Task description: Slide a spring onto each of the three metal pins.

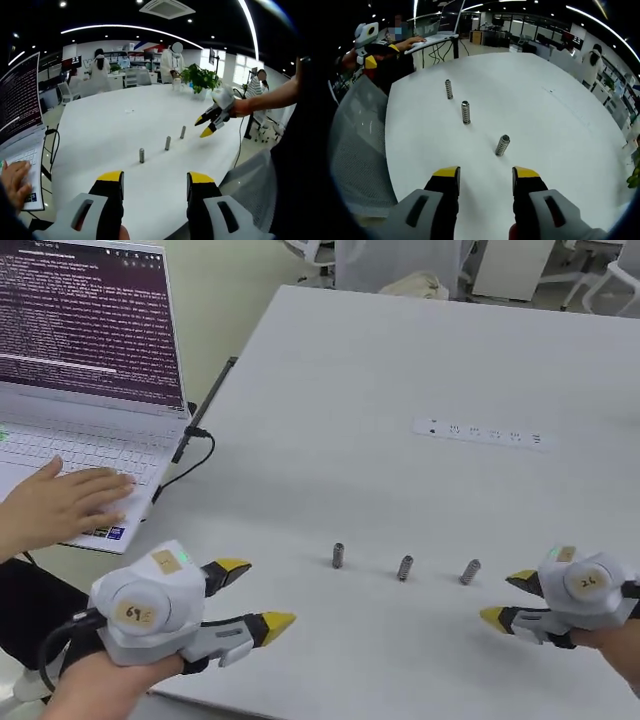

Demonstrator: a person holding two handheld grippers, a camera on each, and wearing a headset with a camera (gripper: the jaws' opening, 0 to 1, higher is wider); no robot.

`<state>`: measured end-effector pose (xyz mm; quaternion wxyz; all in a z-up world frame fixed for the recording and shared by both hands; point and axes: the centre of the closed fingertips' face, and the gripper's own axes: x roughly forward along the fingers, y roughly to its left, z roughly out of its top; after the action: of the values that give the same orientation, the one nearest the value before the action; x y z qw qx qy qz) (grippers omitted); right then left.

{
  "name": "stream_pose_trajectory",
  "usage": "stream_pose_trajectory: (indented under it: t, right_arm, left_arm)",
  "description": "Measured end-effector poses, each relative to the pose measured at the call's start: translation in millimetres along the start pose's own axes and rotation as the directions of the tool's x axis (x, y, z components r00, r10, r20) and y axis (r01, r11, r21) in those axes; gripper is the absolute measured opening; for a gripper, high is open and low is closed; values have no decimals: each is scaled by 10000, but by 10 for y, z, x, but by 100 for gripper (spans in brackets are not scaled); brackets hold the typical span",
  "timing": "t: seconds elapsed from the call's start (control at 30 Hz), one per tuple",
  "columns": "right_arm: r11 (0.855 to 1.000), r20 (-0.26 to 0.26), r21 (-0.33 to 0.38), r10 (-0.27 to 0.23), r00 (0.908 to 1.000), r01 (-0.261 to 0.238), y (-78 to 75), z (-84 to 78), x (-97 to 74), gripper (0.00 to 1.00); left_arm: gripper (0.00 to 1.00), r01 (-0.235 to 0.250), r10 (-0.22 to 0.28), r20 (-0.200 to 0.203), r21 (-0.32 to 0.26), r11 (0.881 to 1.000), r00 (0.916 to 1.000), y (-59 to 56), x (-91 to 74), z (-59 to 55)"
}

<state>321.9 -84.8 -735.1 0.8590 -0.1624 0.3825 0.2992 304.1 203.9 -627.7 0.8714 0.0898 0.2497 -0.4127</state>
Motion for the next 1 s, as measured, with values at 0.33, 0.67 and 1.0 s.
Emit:
stream_pose_trajectory:
  t: [0.33,0.67,1.0]
  right_arm:
    - [9958,729,892,-270,9970,205,242,-11,-213,47]
    - [9924,1029,1154,-542,9932,422,411,-40,-465,52]
    - [9813,1156,1819,-842,9897,623,608,-221,-618,56]
  left_arm:
    - [46,42,-42,17,-32,10000,10000,3,39,8]
    - [46,104,-104,62,1,9999,9999,-10,57,51]
    - [47,92,-91,119,-86,9999,9999,-61,8,36]
